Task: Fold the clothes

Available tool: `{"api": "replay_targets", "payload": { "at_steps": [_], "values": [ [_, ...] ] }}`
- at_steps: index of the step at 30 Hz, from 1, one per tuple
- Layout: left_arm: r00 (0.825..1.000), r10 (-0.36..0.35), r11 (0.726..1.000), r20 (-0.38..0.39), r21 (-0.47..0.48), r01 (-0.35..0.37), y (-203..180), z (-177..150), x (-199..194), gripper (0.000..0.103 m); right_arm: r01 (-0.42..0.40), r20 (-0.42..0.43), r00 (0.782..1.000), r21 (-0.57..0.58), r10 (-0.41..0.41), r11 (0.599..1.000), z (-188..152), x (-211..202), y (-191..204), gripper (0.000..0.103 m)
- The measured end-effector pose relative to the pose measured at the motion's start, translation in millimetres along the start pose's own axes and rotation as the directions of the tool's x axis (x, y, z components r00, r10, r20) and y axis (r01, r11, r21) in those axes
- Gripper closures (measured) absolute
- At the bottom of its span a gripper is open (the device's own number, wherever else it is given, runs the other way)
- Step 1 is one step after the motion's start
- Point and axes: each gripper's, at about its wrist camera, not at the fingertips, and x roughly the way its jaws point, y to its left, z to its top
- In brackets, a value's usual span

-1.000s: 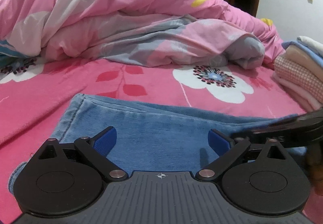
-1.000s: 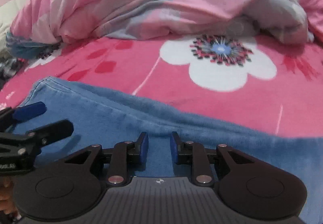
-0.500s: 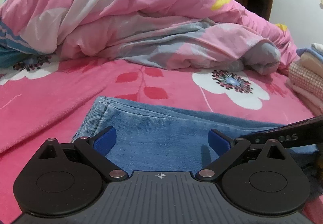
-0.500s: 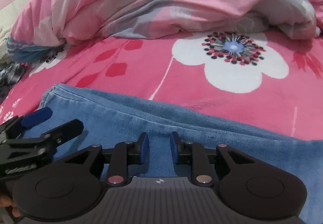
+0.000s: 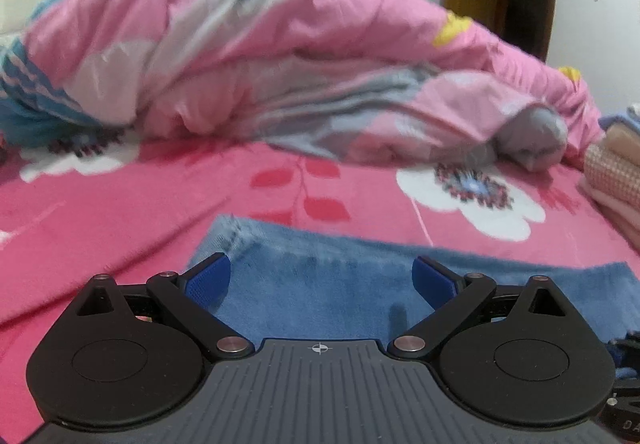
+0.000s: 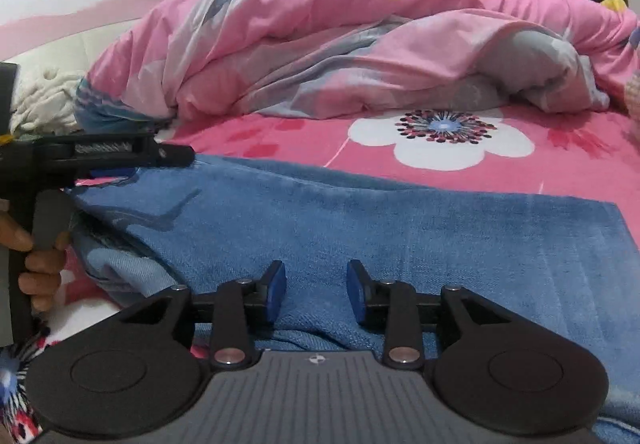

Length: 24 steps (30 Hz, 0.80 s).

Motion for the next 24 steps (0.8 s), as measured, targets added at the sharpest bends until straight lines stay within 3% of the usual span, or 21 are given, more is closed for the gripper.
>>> {"api": "replay_targets", "payload": {
  "at_steps": [4, 8, 10, 13, 20, 24],
  "values": [
    [0.997, -0.053, 0.998, 0.060, 0.026, 0.052, -8, 4, -17, 0.004, 0.002, 0.008, 1.000, -0.004, -0.002, 1.000, -1, -1, 0, 0.067],
    [0.987, -0.154, 0.977, 0.048, 0.154, 0.145, -35, -3, -23, 0.003, 0.000, 0.020, 1.000, -0.004, 0.000, 1.000, -4, -1, 0, 0.067],
    [0.991, -0.131, 0.961, -0.010, 0.244, 0.129, -52, -14, -16, 0.003, -0.004, 0.022, 1.000, 0.000, 0.004, 1.000, -5, -1, -2, 0.067],
    [0.997, -0.035, 0.923, -0.076, 0.380, 0.061, -75, -32, -2, 0.003, -0.010, 0.027, 1.000, 0.007, 0.010, 1.000, -5, -2, -3, 0.067],
    [0.991, -0.067, 0.953, -0.119, 0.288, 0.099, -59, -29, 5, 0.001, -0.026, 0.036, 0.999, 0.022, 0.025, 0.999, -6, -2, -6, 0.066],
    [0.993, -0.070, 0.957, -0.100, 0.274, 0.095, -58, -29, -2, 0.001, -0.034, 0.039, 0.999, 0.031, 0.033, 0.999, -7, -3, -8, 0.066]
  ]
}}
